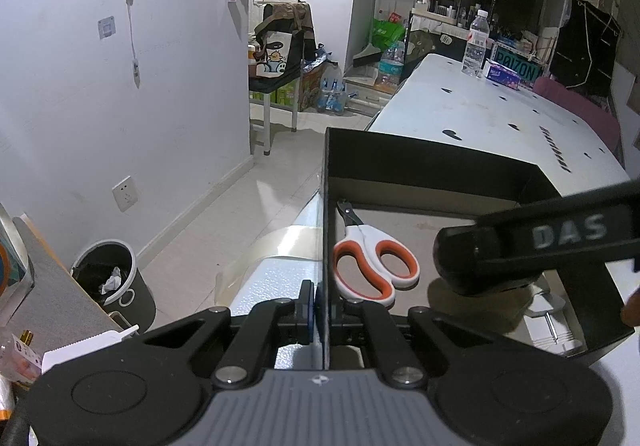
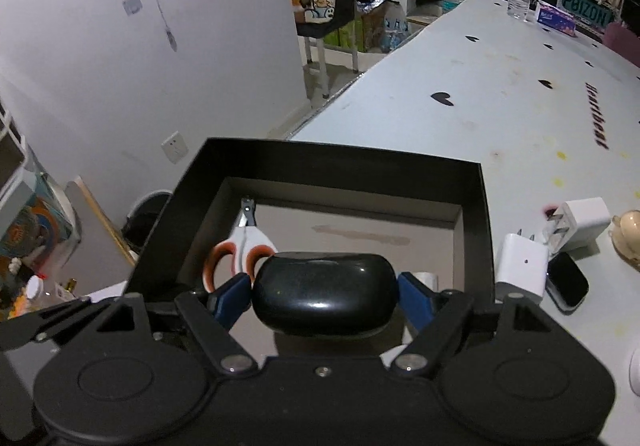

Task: Organize rigid objects
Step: 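Lower the black earbud case into the black box and open the right gripper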

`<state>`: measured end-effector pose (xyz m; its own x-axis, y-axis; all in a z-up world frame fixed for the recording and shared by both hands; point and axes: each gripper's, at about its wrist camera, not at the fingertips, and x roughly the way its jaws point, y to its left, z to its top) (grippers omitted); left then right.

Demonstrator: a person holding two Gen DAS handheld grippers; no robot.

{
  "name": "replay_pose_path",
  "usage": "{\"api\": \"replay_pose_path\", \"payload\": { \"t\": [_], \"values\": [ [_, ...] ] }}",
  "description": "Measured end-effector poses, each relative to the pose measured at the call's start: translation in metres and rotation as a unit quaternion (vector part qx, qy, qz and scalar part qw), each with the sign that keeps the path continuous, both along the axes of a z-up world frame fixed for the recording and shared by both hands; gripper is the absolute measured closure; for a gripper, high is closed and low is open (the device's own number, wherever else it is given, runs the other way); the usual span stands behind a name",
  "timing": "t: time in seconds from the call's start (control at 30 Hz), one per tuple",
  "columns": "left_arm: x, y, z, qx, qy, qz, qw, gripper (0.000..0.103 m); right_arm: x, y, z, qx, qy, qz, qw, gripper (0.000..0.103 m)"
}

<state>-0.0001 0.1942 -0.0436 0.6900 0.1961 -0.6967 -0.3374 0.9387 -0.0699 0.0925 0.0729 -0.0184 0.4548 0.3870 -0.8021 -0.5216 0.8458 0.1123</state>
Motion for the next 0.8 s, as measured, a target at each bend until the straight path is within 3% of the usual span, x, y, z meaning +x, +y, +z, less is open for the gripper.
{"api": "replay_pose_path", "payload": {
  "t": [0.37,0.8],
  "values": [
    [0.000,0.001,0.000,-0.004,-0.002,0.000,1.0000,0.097,0.005,0.008,-0.012,-0.034,0.002,-0.015,0.999,0.023],
    [-0.001,0.001,0.000,-0.006,-0.003,0.000,1.0000,0.097,-0.007,-0.031,0.018,0.016,-0.008,-0.017,1.000,0.021]
  ]
}}
